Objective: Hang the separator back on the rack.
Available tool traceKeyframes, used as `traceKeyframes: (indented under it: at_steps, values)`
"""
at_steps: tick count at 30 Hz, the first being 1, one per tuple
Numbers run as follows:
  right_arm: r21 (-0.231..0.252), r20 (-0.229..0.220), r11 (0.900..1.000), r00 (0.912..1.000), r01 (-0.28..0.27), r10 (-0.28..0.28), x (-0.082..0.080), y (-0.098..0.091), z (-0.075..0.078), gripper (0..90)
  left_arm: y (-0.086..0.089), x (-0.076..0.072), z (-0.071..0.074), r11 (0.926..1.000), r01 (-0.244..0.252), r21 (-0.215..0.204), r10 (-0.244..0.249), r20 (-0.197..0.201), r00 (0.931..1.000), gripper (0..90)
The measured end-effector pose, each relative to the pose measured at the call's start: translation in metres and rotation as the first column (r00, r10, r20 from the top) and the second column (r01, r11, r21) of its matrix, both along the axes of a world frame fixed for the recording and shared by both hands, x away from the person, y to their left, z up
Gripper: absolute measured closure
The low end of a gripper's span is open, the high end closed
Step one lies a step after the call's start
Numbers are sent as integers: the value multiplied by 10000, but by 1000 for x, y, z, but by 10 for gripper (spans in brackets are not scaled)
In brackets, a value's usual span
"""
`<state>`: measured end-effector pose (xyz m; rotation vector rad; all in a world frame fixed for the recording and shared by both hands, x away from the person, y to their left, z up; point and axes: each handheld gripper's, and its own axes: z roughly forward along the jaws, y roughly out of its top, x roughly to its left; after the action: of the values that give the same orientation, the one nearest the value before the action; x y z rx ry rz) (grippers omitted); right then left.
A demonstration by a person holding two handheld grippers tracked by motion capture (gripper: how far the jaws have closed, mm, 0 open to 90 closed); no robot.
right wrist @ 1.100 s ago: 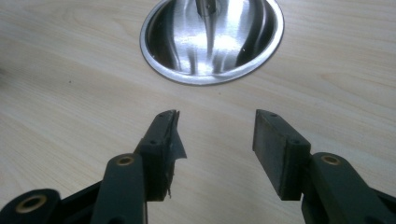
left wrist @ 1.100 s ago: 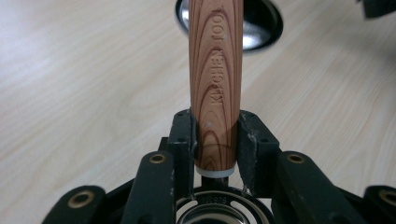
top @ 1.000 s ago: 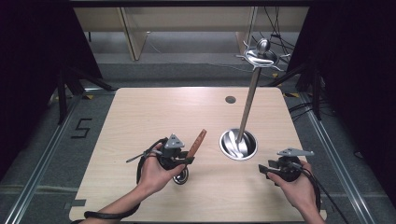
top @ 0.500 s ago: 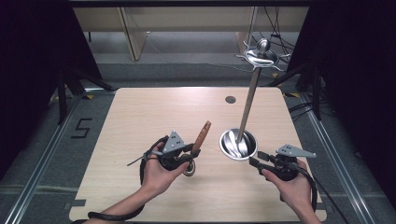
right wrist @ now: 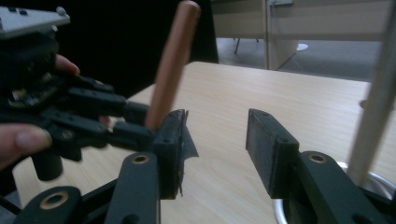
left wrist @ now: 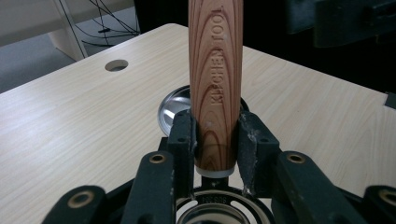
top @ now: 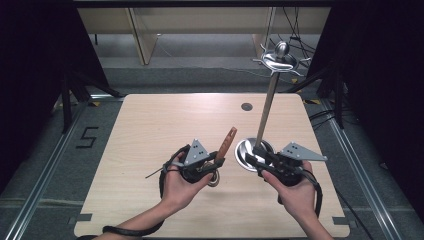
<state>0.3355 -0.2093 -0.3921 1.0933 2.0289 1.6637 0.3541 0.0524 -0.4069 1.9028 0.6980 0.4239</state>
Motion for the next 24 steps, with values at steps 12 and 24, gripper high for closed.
traceKeyframes:
  at_steps: [12, 24]
  values:
    - [510, -85, 9984, 9997, -227, 232, 14, 38, 5, 564, -11, -1, 6, 10000, 29, -14, -29, 293, 9996, 683]
    - [464, 142, 9988, 9998, -178, 171, 17, 41, 3, 671, -21, -5, 8, 10000, 53, -77, -50, 496, 9988, 683]
